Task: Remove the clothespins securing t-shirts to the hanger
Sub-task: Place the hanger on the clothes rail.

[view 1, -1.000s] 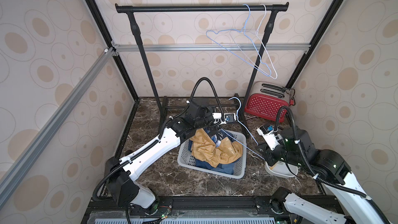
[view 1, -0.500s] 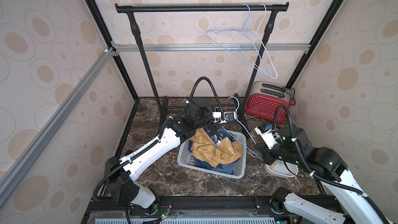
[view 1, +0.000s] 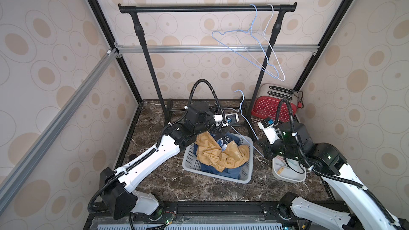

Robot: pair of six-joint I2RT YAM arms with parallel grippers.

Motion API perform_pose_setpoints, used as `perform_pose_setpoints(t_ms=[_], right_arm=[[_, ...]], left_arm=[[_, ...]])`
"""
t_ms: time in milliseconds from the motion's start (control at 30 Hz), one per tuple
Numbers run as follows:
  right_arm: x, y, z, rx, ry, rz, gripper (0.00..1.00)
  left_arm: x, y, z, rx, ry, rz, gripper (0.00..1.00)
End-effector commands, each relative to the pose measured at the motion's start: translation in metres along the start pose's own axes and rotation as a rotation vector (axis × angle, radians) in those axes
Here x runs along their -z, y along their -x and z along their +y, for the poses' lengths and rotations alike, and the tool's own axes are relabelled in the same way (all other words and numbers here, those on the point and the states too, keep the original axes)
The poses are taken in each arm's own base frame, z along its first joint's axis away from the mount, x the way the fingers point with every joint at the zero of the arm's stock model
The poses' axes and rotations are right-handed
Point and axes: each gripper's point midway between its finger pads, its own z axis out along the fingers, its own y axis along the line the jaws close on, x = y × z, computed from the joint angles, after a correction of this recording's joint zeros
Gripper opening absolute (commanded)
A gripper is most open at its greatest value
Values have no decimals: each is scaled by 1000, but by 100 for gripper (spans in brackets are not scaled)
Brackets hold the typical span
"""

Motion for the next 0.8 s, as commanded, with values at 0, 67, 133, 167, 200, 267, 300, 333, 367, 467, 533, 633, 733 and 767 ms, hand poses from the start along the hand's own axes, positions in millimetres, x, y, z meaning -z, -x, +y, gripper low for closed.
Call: perform_pose_setpoints(t_ms=[0, 67, 133, 167, 200, 267, 300, 333, 367, 467, 533, 633, 733, 767], right_arm=[[6, 31, -3, -18, -22, -87, 0], [2, 40, -5, -15, -37, -93, 0], [-1, 51, -5, -18, -42, -106, 0], [-2, 59, -6, -24, -44, -117, 0], [-3, 67, -6, -27, -43, -124, 0], [-4, 87, -5, -27, -38, -147, 0], [-4, 97, -4, -25, -35, -162, 0], [-5, 109, -2, -21, -25, -178, 0], [-4, 122, -1, -20, -14, -202, 0], [-4, 159, 3, -30, 33, -264, 0], [-3, 183, 2, -33, 54, -300, 0], [-2, 218, -1, -40, 74, -361, 0], [-1, 250, -2, -57, 116, -416, 0], [-2, 260, -3, -65, 132, -427, 0]], left_arm=[[16, 3, 16, 18, 62, -4, 83], [22, 3, 18, 25, 76, -4, 83], [28, 2, 19, 28, 89, 2, 84], [31, 0, 19, 31, 91, 9, 84], [33, 0, 18, 33, 93, 12, 84], [38, -4, 14, 45, 92, 20, 85], [41, -5, 13, 51, 93, 20, 85], [42, -7, 10, 60, 91, 23, 85], [44, -9, 7, 69, 89, 23, 85], [47, -14, 0, 98, 83, 26, 85], [49, -17, -4, 110, 82, 31, 85], [51, -23, -8, 120, 83, 43, 86], [52, -27, -12, 127, 82, 53, 86], [52, -28, -13, 130, 80, 55, 86]])
